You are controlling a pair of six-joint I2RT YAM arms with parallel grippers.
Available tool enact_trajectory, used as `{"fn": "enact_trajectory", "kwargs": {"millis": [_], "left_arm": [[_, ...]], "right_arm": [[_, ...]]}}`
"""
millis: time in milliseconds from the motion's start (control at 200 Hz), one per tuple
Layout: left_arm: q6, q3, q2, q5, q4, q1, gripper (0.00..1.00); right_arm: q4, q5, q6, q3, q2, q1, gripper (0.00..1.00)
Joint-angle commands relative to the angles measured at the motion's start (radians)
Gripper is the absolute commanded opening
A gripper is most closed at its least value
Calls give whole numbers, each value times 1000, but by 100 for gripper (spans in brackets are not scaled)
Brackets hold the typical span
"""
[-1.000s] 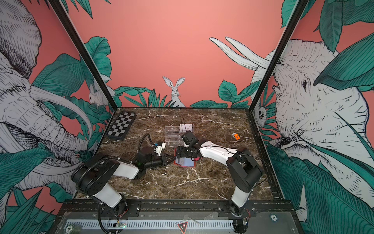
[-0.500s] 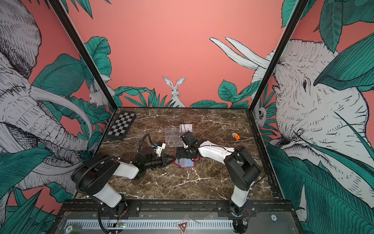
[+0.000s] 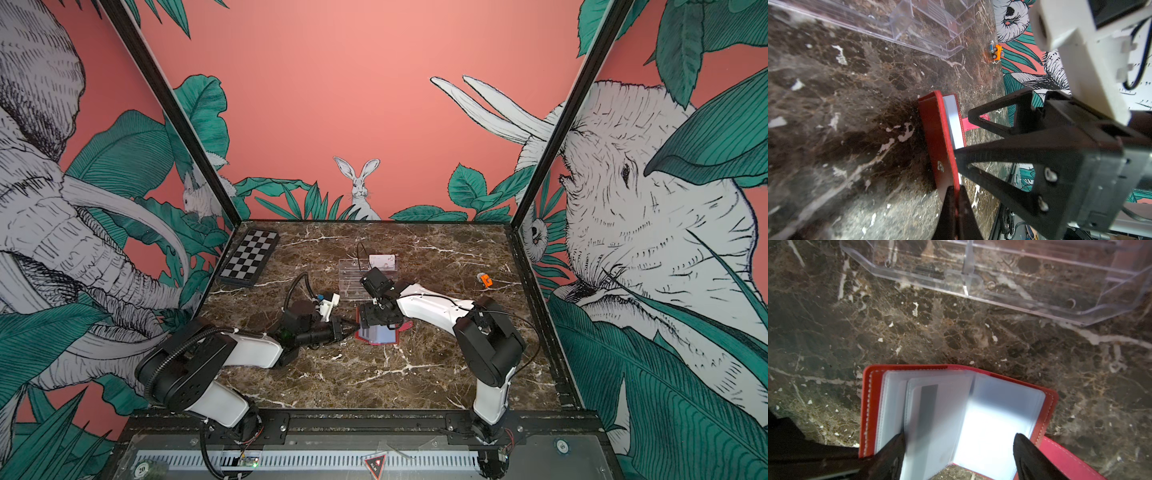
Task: Take the credit cards out of the card holder
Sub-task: Flip over the card slot in the card holder.
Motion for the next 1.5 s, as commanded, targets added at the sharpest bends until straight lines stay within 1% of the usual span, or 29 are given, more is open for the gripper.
{"fn": "enact_trajectory", "kwargs": {"millis": [0,155,325,525,670,730,745,800,810,840,885,920,955,985,1045,1115,1320,1405,1440,1490], "left_arm": [[23,25,-39,-5,30,-4,0],[25,18,-38,-10,25,-5,0],[26,10,-34,-13,16,-5,0],[52,9,-41,-20,-35,-5,0],[86,9,-75,-30,-108,-4,0],[102,9,-92,-40,-151,-5,0],[105,9,-96,-40,-160,-5,0],[115,9,-112,-45,-192,-4,0],[116,8,-115,-48,-198,-4,2],[120,5,-126,-58,-217,-5,11],[127,-2,-144,-77,-246,-5,31],[131,-9,-157,-97,-267,-5,45],[137,-12,-178,-123,-301,-5,54],[143,-13,-197,-142,-331,-5,59],[156,-9,-239,-175,-392,-5,66],[177,11,-298,-208,-480,-5,72],[218,115,-475,-283,-720,-5,83],[230,164,-518,-311,-776,-5,90],[228,179,-528,-318,-782,-5,94],[226,199,-536,-311,-776,-5,96]], "right_arm": [[-88,75,-27,25,-2,5,79],[-109,103,-36,25,-18,4,79],[-110,108,-36,9,-45,-6,79],[-115,116,-38,-24,-86,-34,79],[-103,118,-44,-84,-162,-79,81],[-75,99,-48,-120,-190,-106,84],[-64,92,-48,-131,-224,-112,85],[-20,60,-50,-174,-274,-141,88],[-13,55,-51,-181,-282,-146,89],[14,37,-48,-205,-307,-162,92],[46,11,-44,-237,-343,-187,97],[69,-9,-42,-260,-368,-205,98],[91,-29,-40,-281,-392,-222,98],[106,-38,-36,-298,-414,-236,98],[133,-42,-31,-333,-457,-259,98],[156,-56,-32,-367,-504,-286,98],[161,-29,-62,-428,-638,-335,98],[173,-10,-54,-456,-698,-363,98],[193,-26,-50,-472,-724,-378,96],[223,-52,-35,-495,-755,-399,94]]}}
